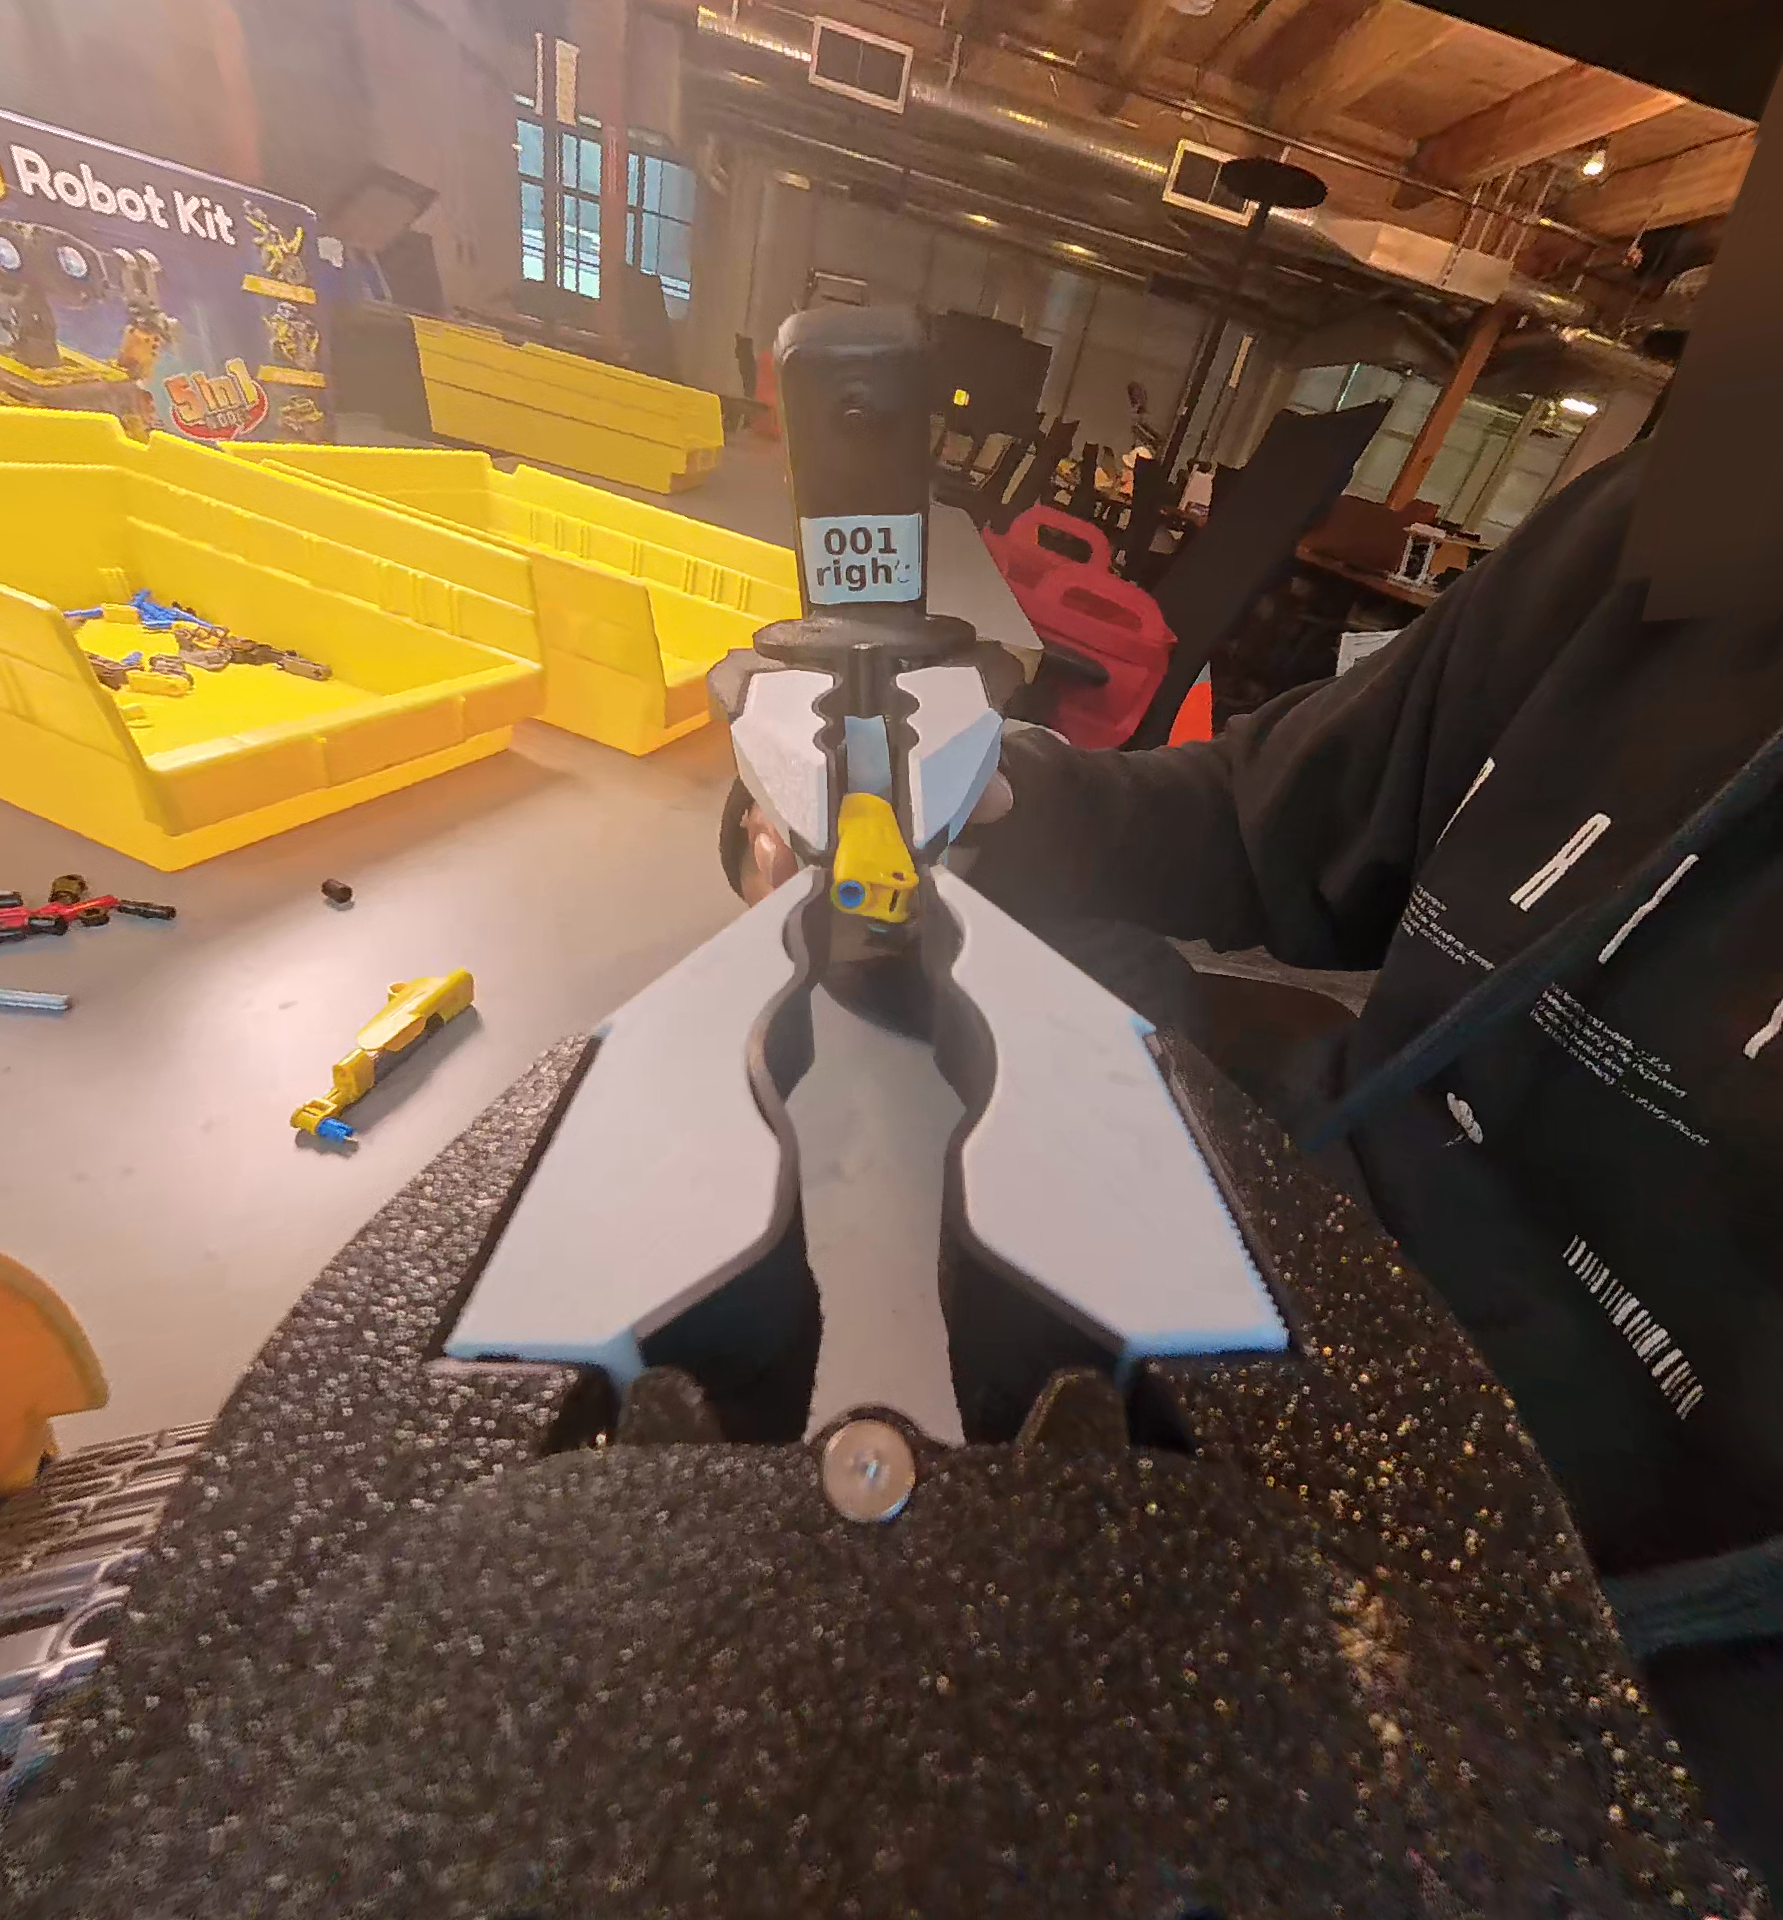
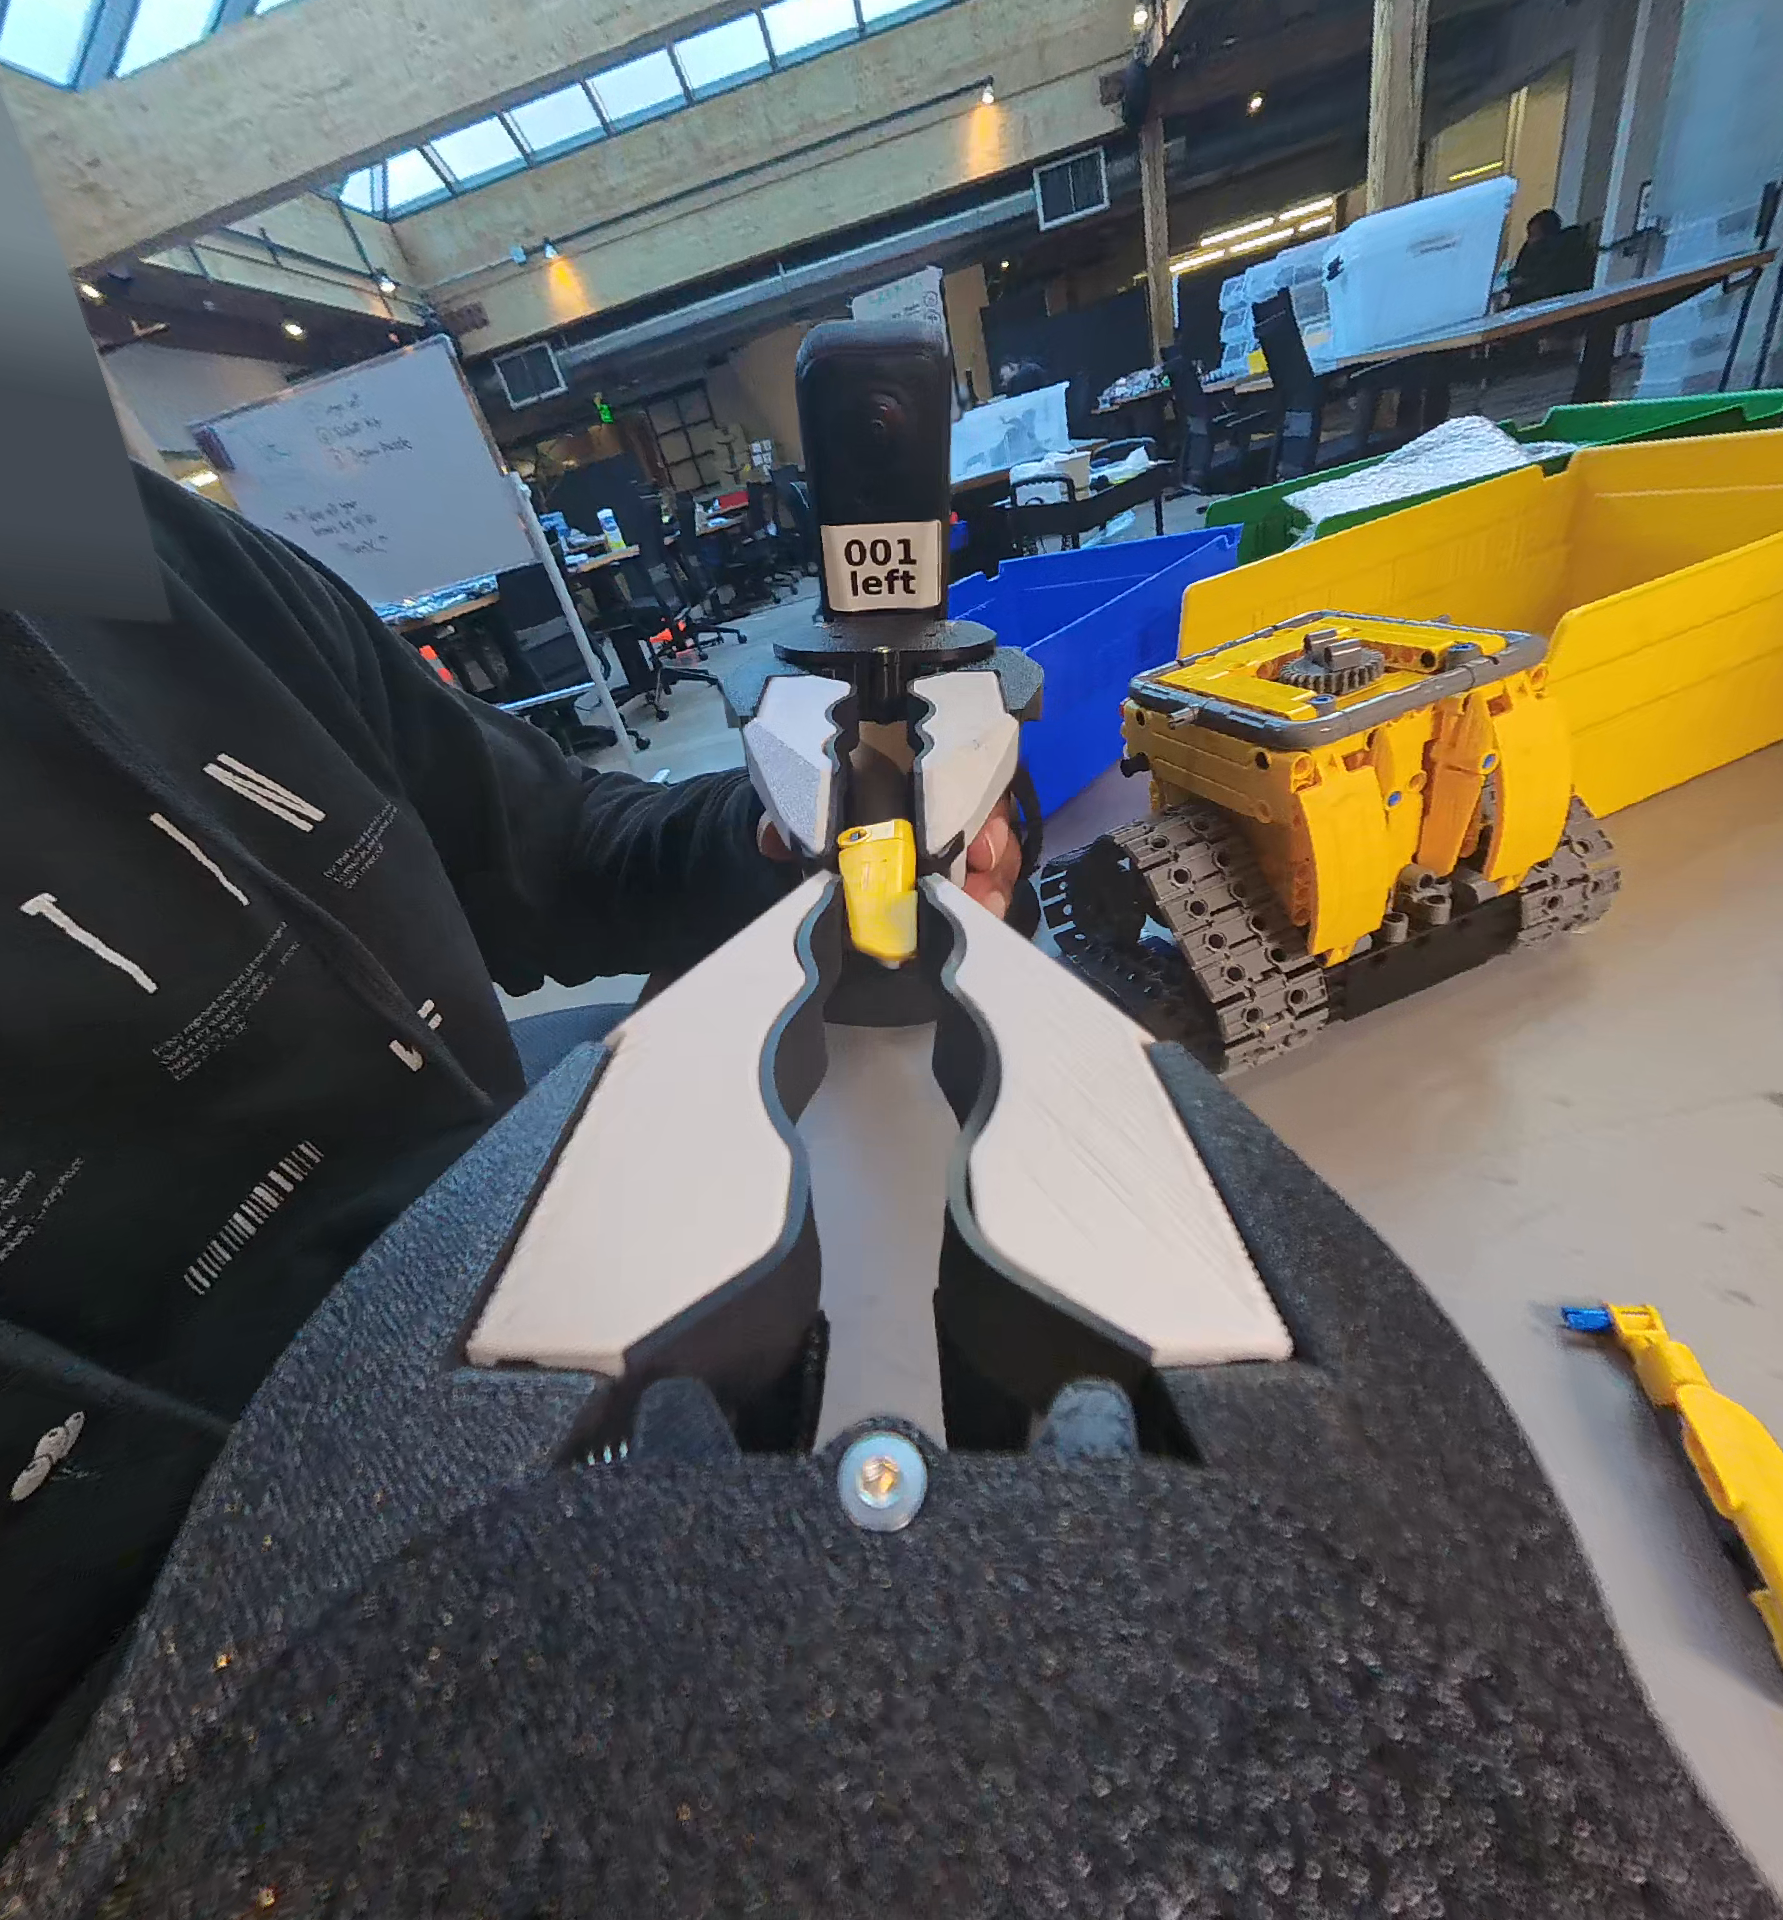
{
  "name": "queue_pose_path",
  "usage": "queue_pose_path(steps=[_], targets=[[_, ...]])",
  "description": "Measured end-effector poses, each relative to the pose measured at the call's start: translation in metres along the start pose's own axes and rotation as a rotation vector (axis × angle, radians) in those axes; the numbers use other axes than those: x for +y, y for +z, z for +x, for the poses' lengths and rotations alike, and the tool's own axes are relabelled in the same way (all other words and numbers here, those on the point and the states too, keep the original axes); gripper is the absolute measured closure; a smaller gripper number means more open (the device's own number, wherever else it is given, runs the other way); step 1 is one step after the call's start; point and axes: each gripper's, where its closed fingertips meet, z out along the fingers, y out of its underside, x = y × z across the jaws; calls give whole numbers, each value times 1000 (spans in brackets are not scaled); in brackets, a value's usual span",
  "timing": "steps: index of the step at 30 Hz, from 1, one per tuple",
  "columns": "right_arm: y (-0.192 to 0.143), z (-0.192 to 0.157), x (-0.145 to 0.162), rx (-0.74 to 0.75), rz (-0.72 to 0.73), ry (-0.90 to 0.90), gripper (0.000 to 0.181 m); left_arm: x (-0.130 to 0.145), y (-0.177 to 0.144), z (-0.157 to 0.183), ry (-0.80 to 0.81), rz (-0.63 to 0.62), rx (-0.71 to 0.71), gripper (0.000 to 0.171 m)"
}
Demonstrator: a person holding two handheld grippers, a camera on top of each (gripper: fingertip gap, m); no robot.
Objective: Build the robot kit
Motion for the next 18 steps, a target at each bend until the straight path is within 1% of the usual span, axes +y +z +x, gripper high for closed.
queue_pose_path(steps=[4, 7, 10, 18], targets=[[0, 2, 5, -5, -16, 20, 168, 4, 1, -2, 58, -33, -36, 156], [0, 2, 7, -14, -25, 31, 168, 6, 1, -2, 69, -47, -38, 157], [0, 3, 10, -8, -41, 14, 168, 10, 1, -4, 53, -71, -40, 157], [-1, 4, 11, -23, -39, 21, 168, 12, 1, -5, 14, -55, -24, 157]])
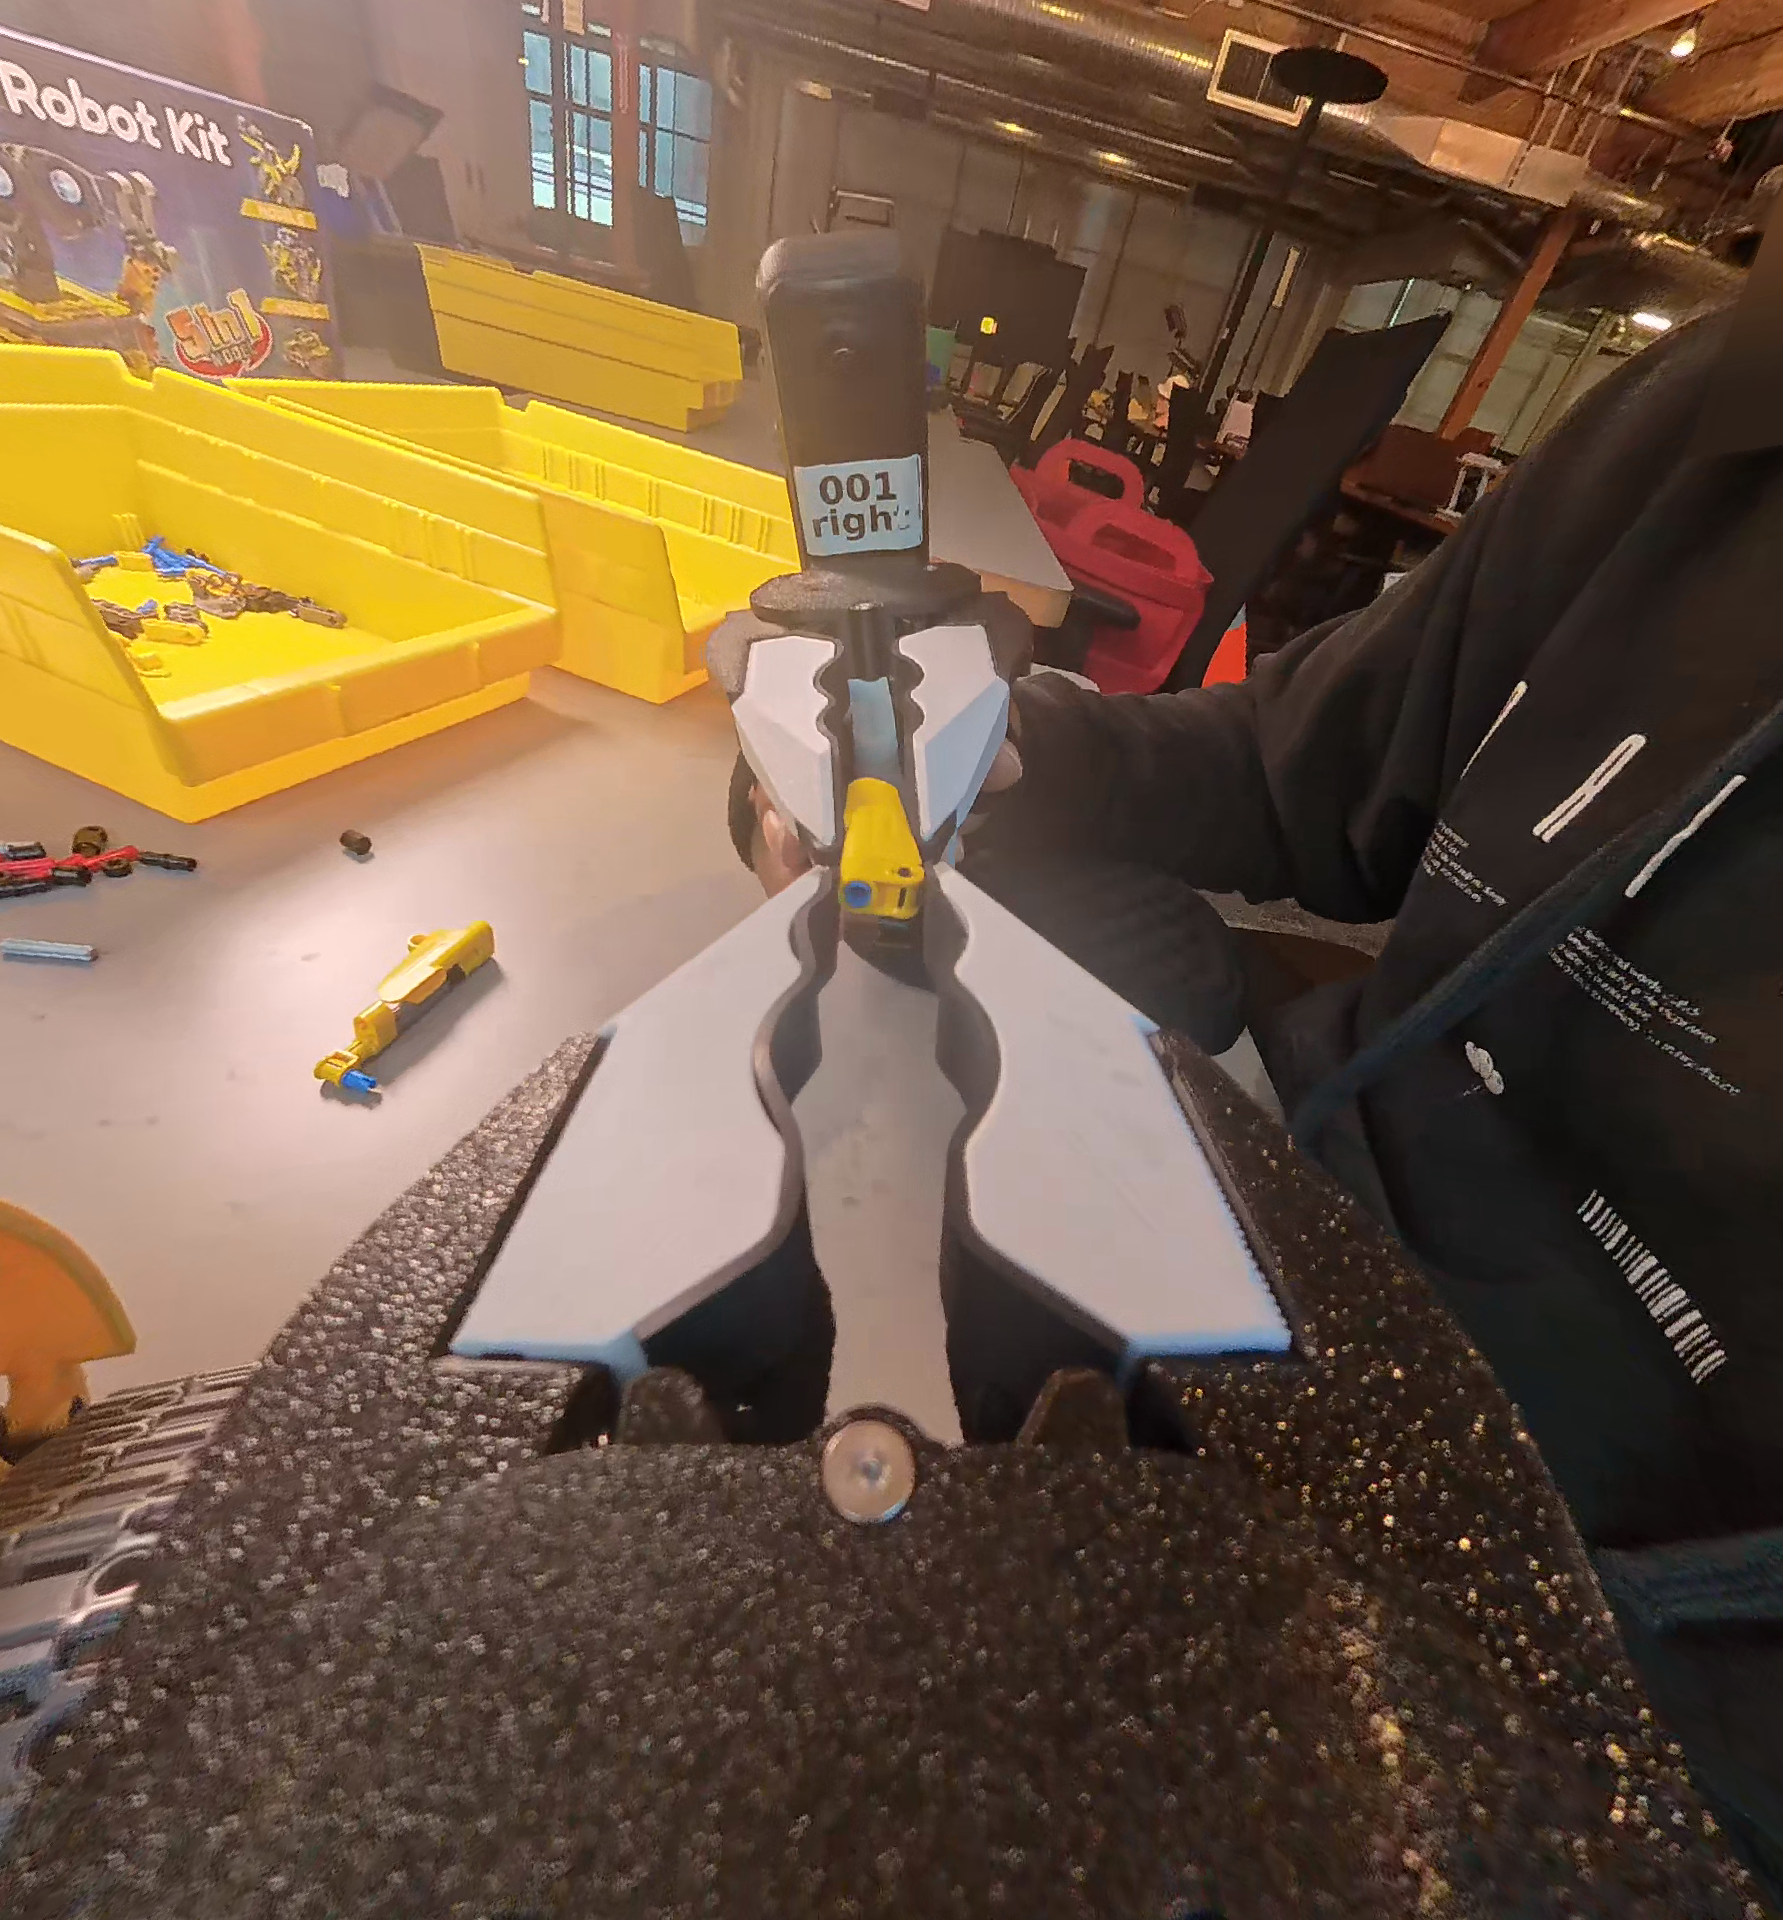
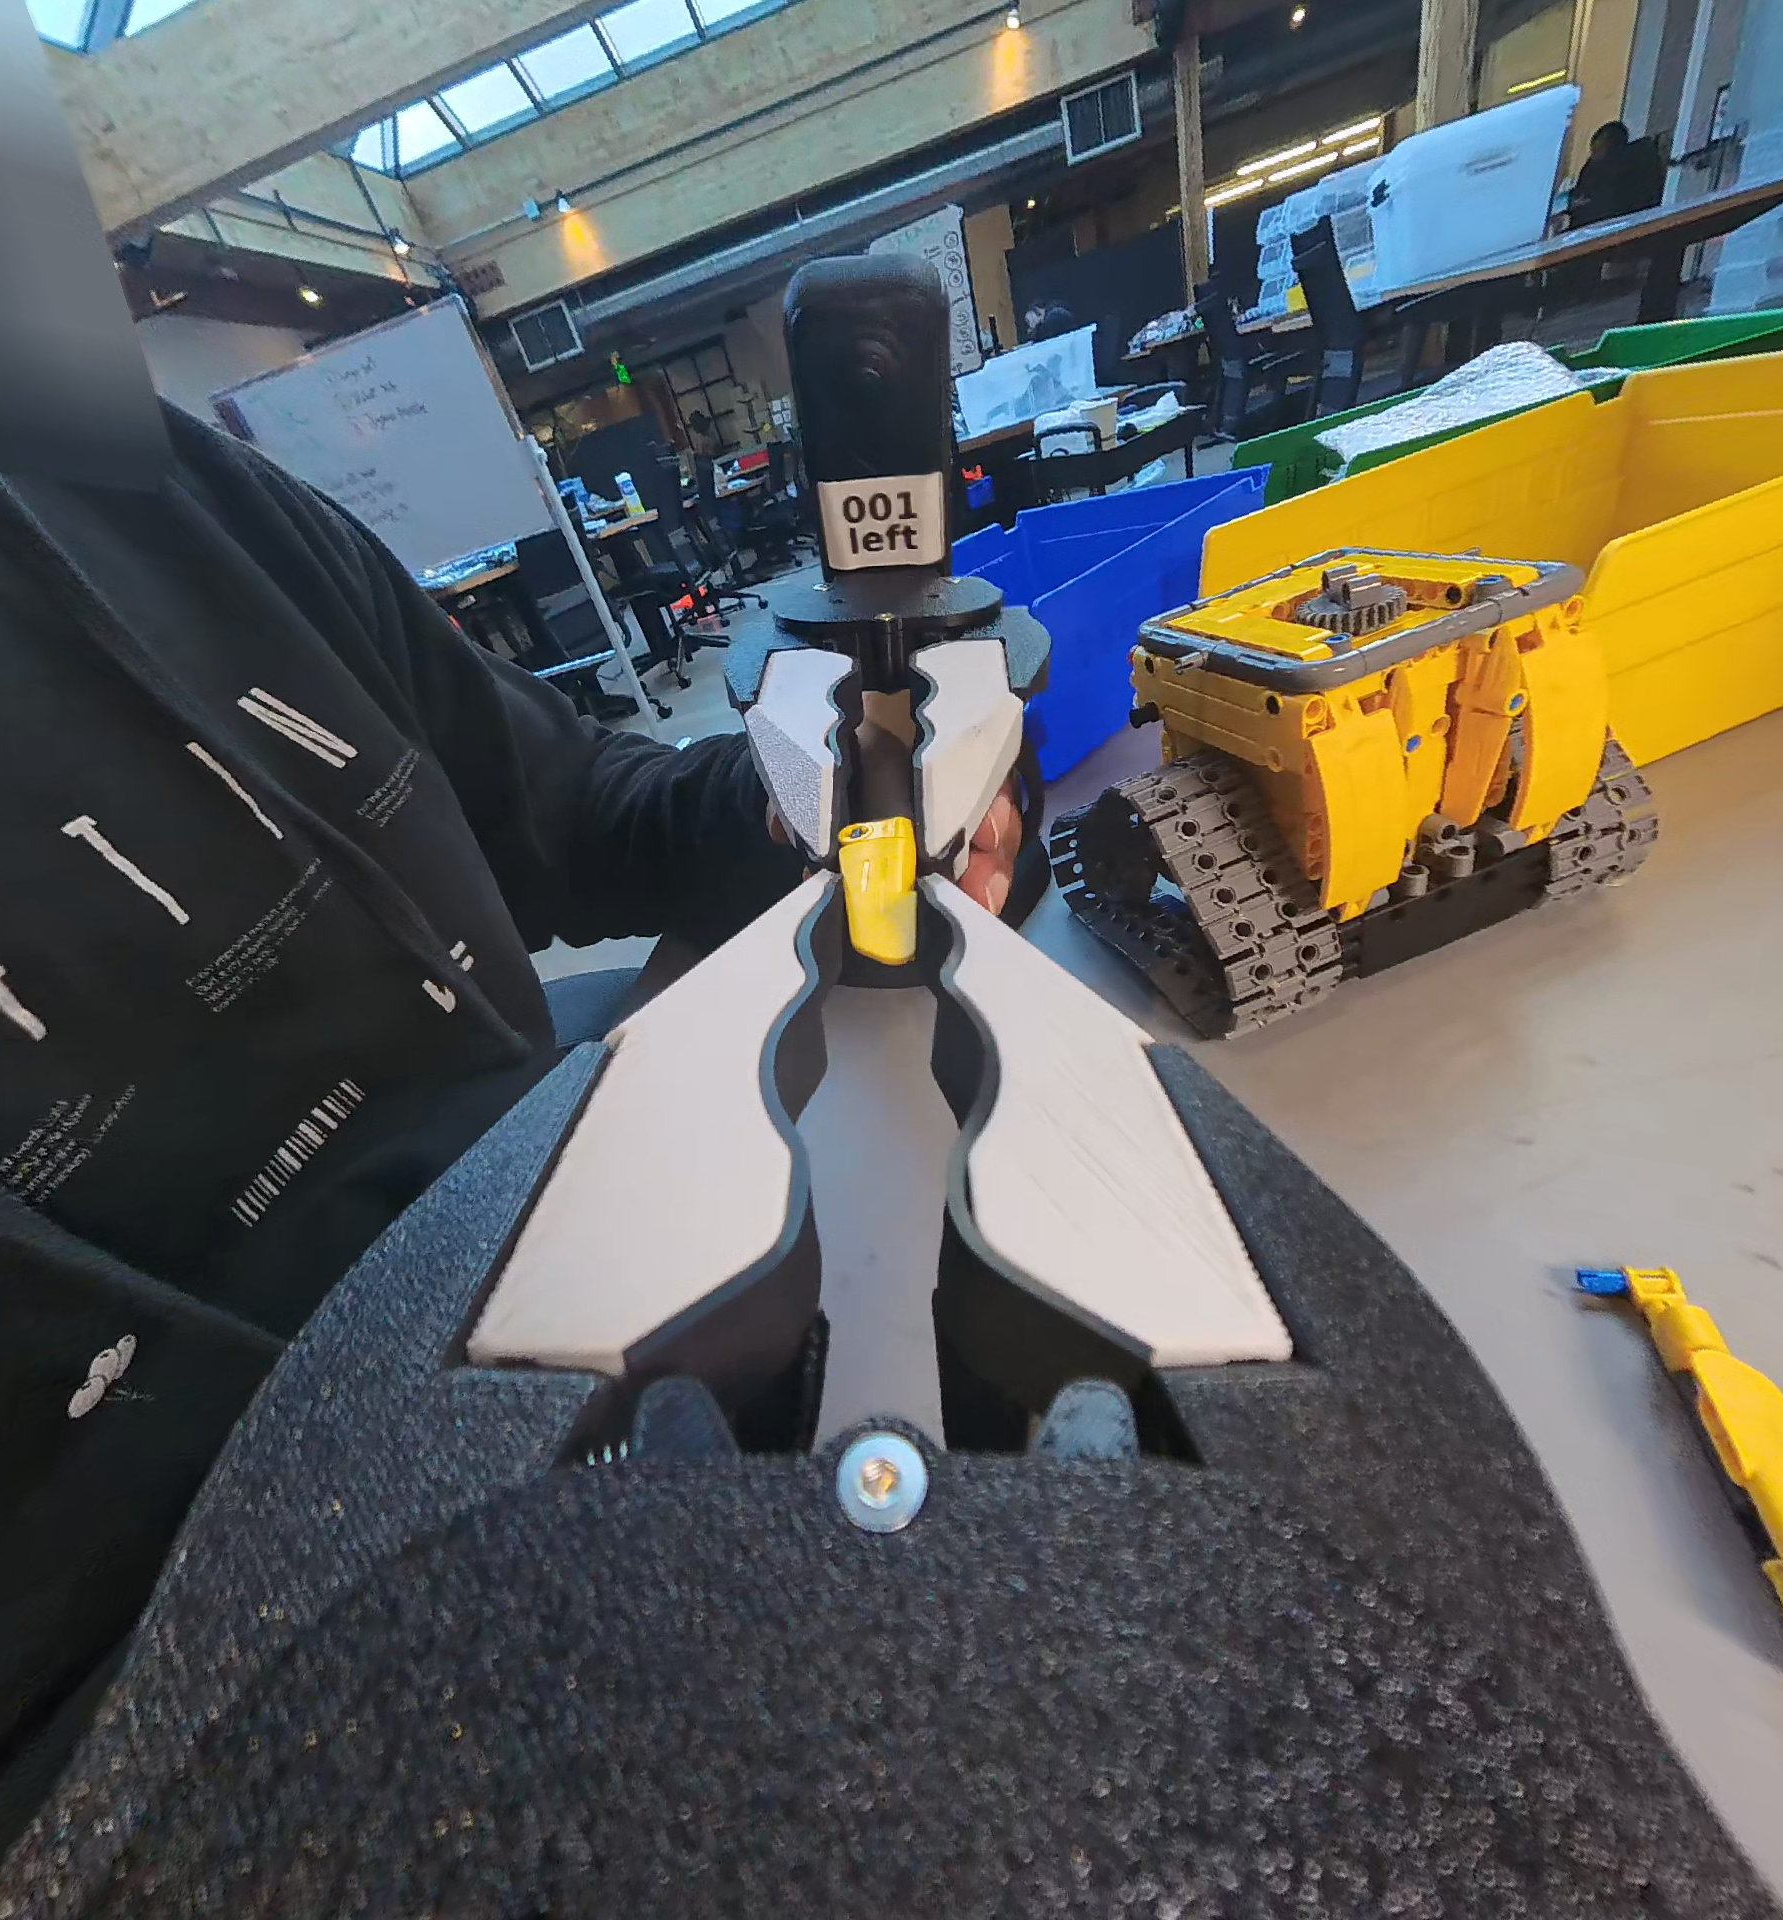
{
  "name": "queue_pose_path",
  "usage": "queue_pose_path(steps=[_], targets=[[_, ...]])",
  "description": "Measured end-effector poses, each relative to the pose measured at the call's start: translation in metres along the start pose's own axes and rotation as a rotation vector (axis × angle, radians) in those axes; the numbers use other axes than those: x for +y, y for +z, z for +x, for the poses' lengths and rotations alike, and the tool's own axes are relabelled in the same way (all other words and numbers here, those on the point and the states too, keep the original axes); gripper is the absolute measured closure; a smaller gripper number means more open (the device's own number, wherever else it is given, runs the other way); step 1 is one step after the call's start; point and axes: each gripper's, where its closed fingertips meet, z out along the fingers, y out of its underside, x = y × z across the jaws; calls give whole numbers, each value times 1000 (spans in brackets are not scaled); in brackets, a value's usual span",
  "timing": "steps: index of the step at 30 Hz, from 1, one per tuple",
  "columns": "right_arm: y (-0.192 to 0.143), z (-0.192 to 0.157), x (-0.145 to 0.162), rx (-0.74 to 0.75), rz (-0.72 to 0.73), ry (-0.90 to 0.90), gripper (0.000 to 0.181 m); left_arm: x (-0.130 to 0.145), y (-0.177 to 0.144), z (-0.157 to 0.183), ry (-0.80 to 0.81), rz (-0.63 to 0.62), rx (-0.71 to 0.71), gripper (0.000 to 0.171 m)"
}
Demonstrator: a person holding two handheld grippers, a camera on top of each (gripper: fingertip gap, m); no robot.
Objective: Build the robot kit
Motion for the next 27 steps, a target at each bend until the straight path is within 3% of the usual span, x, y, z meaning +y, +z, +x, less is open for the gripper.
queue_pose_path(steps=[13, 20, 27], targets=[[0, 1, 1, 4, 1, -7, 168, 3, 1, -1, -46, 11, 23, 157], [-1, 5, 1, 26, 7, -7, 167, 4, 1, -4, 25, 5, -16, 157], [-18, 20, -19, 103, 128, -6, 161, 1, -5, -17, 109, 18, -112, 157]])
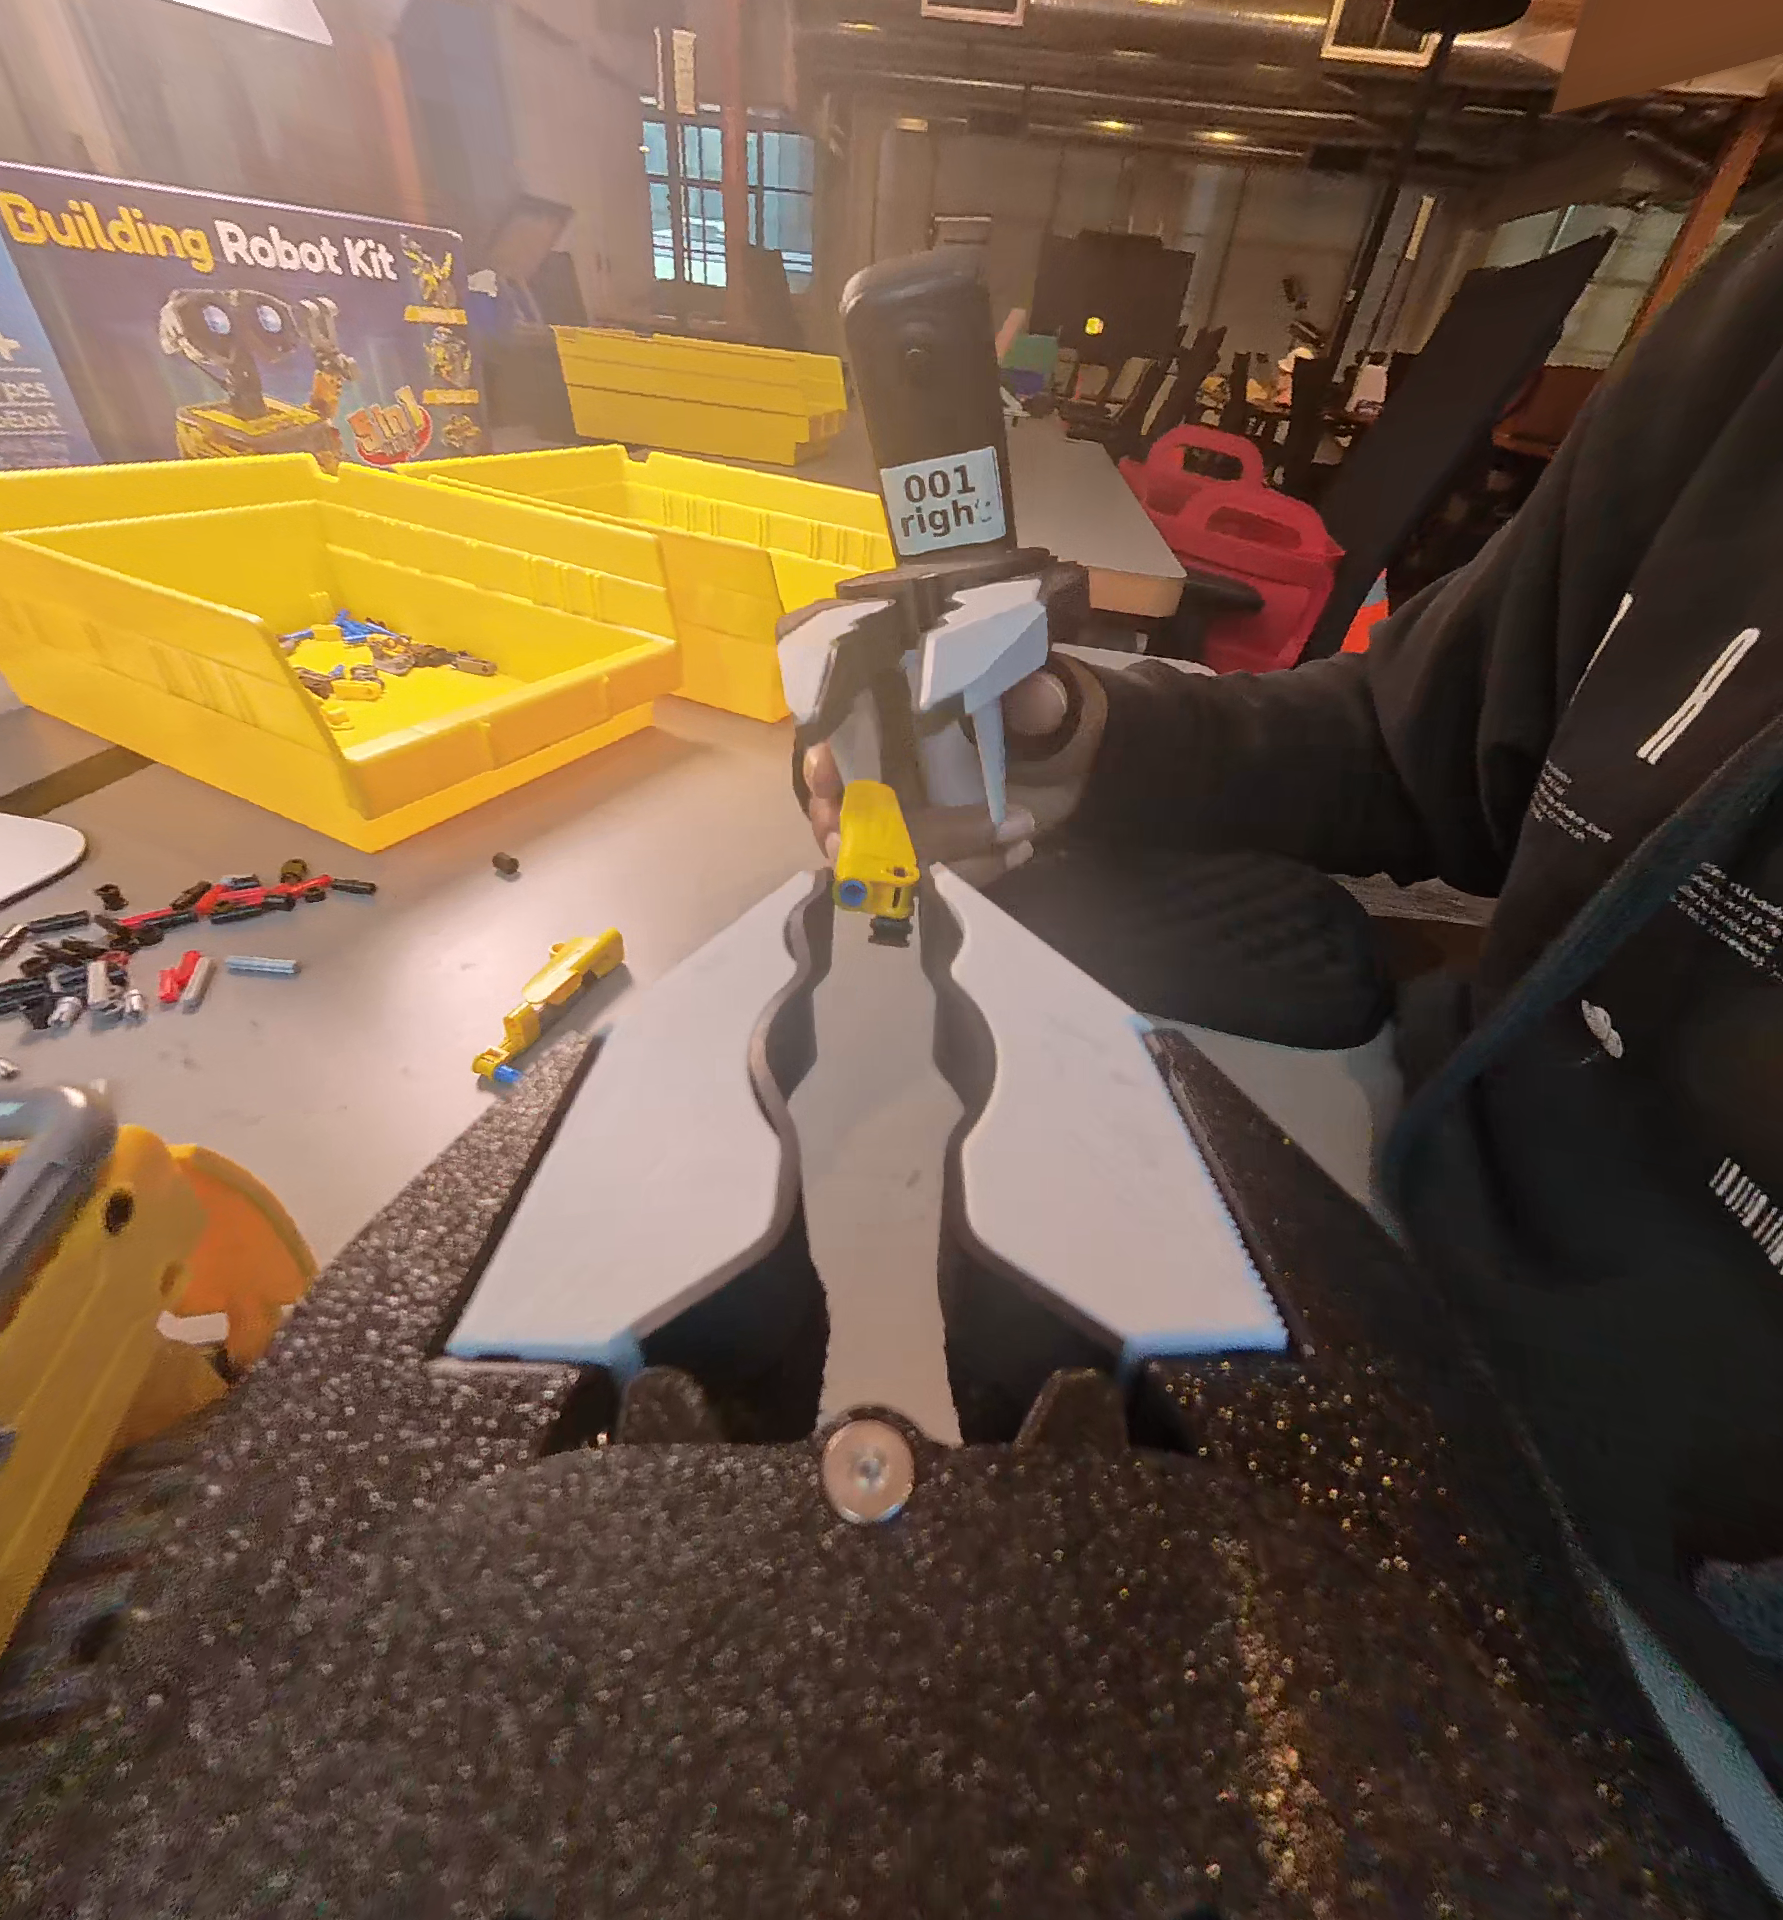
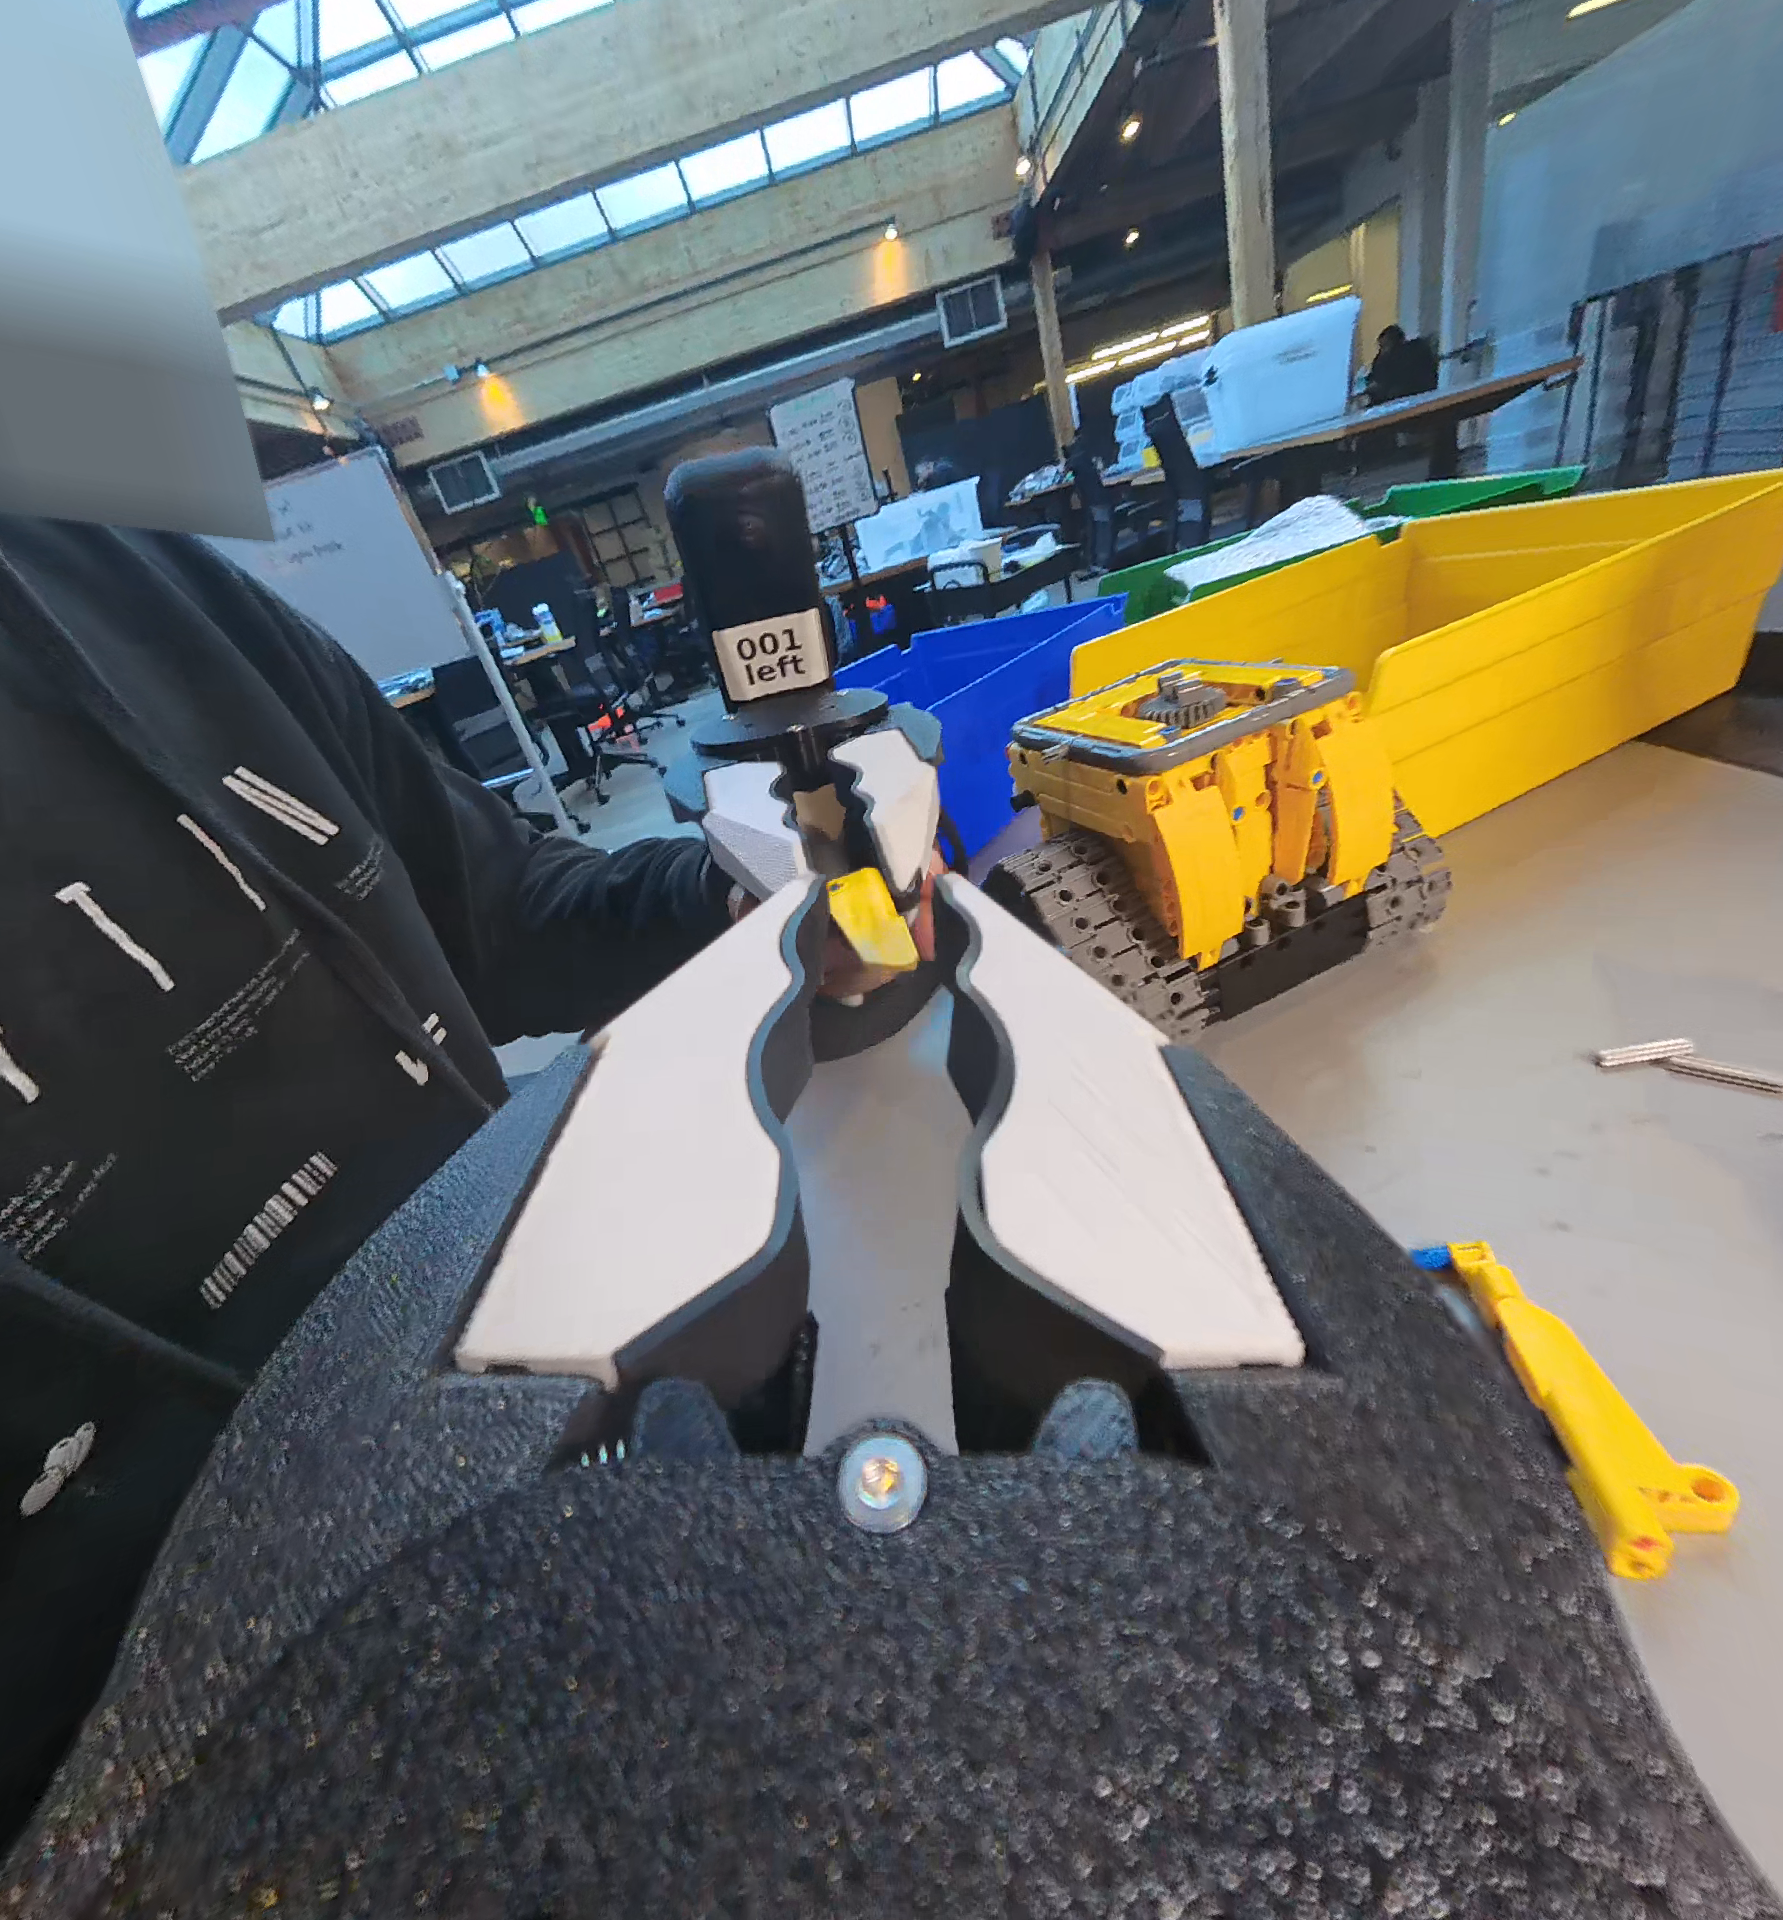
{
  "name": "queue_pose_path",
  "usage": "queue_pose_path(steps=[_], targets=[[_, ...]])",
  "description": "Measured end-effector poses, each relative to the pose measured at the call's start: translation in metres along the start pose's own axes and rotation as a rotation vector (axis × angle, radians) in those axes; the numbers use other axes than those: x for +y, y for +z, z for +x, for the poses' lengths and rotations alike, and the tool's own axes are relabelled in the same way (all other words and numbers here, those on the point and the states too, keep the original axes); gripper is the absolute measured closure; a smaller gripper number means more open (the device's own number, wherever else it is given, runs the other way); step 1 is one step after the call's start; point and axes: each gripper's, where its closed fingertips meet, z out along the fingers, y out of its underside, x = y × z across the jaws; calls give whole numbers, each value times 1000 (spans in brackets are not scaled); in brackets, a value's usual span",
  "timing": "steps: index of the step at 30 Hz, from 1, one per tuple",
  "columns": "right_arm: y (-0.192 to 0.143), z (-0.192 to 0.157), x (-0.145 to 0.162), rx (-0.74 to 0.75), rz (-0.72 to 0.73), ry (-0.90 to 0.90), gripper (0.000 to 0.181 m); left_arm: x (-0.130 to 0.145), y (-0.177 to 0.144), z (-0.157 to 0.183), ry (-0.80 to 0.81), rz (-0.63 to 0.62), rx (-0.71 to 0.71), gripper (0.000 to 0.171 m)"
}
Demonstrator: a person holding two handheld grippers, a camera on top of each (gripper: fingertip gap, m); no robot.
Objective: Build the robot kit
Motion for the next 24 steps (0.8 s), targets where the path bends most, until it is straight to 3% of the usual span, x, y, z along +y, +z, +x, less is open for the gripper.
queue_pose_path(steps=[12, 17, 24], targets=[[-33, 54, -25, 425, 110, -214, 148, -16, -20, -34, -33, 107, -172, 157], [-35, 63, -23, 485, 98, -219, 132, -23, -25, -36, -48, 152, -167, 157], [-40, 70, -22, 524, 100, -205, 128, -20, -24, -37, -50, 138, -166, 157]])
